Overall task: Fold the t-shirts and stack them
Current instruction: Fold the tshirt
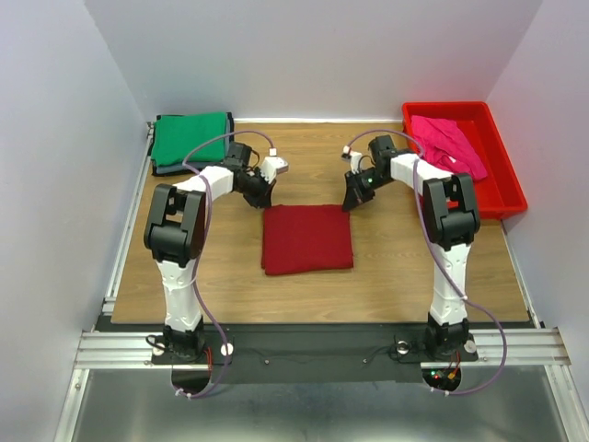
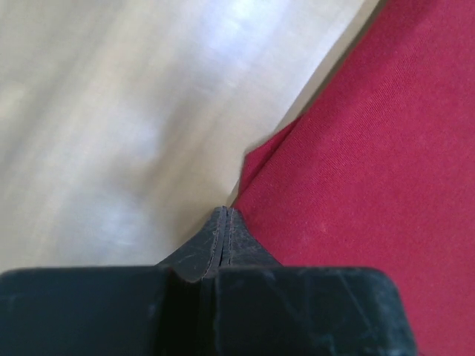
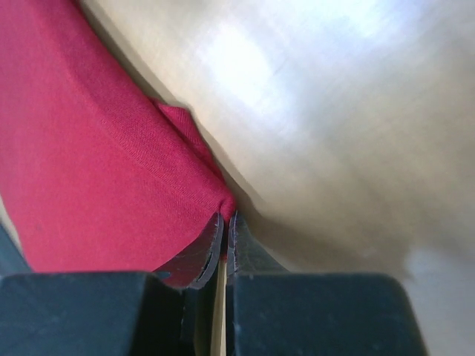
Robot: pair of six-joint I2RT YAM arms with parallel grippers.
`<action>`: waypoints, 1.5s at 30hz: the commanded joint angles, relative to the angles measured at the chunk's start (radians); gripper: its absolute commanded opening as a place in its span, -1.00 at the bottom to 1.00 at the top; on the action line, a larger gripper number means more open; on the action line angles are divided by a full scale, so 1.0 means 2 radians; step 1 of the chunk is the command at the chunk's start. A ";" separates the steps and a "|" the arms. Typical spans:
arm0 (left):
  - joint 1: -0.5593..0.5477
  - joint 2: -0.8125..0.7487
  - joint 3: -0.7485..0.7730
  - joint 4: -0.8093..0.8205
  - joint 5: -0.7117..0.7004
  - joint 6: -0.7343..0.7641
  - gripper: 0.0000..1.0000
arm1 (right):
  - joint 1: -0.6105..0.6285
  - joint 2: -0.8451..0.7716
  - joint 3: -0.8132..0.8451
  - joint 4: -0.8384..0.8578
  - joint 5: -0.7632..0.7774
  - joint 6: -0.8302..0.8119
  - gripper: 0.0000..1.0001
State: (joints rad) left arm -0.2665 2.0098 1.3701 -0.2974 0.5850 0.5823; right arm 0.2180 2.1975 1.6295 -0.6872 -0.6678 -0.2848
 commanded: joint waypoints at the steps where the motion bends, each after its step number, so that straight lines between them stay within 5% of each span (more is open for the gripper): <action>1: 0.014 0.014 0.041 0.000 -0.014 -0.004 -1.00 | -0.013 0.033 0.059 0.034 0.052 0.004 -0.99; 4: 0.018 0.021 0.066 -0.001 -0.016 -0.013 -0.99 | -0.012 0.046 0.089 0.033 0.049 0.019 -0.87; 7: 0.032 -0.001 0.082 -0.006 0.006 -0.026 -0.23 | -0.012 0.023 0.095 0.032 0.058 0.038 -0.06; 8: 0.043 -0.024 0.083 0.001 0.023 -0.042 0.08 | -0.014 0.011 0.098 0.033 0.059 0.046 0.02; 11: 0.056 -0.064 0.082 0.014 0.058 -0.078 0.13 | -0.019 -0.037 0.112 0.037 0.049 0.089 0.25; 13: 0.059 -0.097 0.071 0.028 0.095 -0.126 0.19 | -0.021 -0.055 0.118 0.042 0.023 0.116 0.91; 14: 0.059 -0.107 0.062 0.059 0.108 -0.152 0.30 | -0.020 -0.062 0.121 0.048 0.006 0.128 0.99; 15: 0.059 -0.123 0.036 0.081 0.144 -0.214 0.83 | -0.020 -0.062 0.129 0.051 -0.038 0.157 1.00; 16: 0.058 -0.128 0.018 0.140 0.167 -0.249 0.93 | -0.020 -0.056 0.133 0.057 -0.058 0.177 1.00; 19: 0.053 -0.144 -0.088 0.285 0.214 -0.463 0.94 | -0.014 -0.049 0.103 0.100 -0.146 0.276 1.00; 20: 0.044 -0.142 -0.141 0.390 0.231 -0.503 0.94 | -0.010 -0.052 0.083 0.148 -0.161 0.300 1.00; 23: 0.024 -0.123 -0.205 0.532 0.237 -0.611 0.94 | 0.011 -0.056 0.016 0.214 -0.177 0.361 1.00; 28: 0.012 -0.068 -0.228 0.654 0.229 -0.691 0.94 | 0.022 -0.030 -0.041 0.261 -0.189 0.381 1.00; 36: 0.045 0.022 -0.205 0.654 0.198 -0.708 0.94 | 0.012 0.031 -0.054 0.265 -0.167 0.343 1.00; 41: 0.068 0.008 -0.183 0.547 0.186 -0.631 0.95 | -0.006 0.041 -0.042 0.262 -0.163 0.342 1.00; 45: 0.063 -0.051 -0.188 0.544 0.238 -0.619 0.95 | -0.005 -0.039 -0.039 0.263 -0.183 0.375 1.00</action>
State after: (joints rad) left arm -0.1318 2.0537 0.9787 0.8272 0.9855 -0.7349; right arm 0.2226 2.2391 1.5288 -0.1925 -1.0668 0.4423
